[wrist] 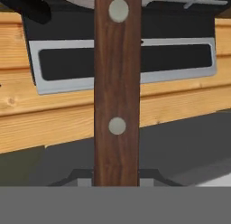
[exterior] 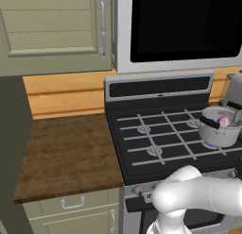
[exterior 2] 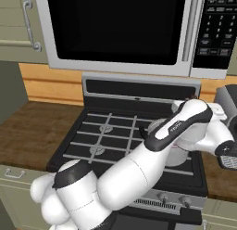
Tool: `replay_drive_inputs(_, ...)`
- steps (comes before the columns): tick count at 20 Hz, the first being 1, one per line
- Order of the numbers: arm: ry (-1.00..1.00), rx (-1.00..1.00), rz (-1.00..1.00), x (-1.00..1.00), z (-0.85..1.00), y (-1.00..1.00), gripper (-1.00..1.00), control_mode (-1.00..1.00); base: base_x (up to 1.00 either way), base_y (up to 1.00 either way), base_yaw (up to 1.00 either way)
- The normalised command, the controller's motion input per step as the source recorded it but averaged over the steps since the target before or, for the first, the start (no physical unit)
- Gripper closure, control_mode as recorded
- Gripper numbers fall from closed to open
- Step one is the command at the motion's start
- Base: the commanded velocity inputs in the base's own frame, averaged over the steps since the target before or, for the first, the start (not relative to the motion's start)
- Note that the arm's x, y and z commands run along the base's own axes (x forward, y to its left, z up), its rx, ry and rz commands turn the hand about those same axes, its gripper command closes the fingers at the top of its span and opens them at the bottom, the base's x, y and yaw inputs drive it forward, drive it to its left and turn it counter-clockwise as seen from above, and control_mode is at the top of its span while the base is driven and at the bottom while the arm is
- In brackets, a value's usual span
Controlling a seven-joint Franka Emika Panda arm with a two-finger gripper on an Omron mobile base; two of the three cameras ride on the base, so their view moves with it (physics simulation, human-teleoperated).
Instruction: Put the eggplant and onion in the pot. Retrieve the spatula and lightly stir the vegetables in the pot.
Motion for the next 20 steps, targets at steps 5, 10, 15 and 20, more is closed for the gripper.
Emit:
replay_drive_inputs(5,0.12,0.0,-0.14,0.38,-0.22,0.0,1.0,-1.0,0.0,0.0,0.0)
replay_drive_inputs(10,0.11,0.0,-0.08,0.21,-0.2,-0.07,1.0,-1.0,0.0,0.0,0.0)
replay_drive_inputs(15,0.01,0.0,-0.03,0.0,-0.25,-0.04,1.0,-1.0,0.0,0.0,0.0)
replay_drive_inputs(20,0.0,0.0,-0.01,0.06,-0.19,0.0,1.0,-1.0,0.0,0.0,0.0)
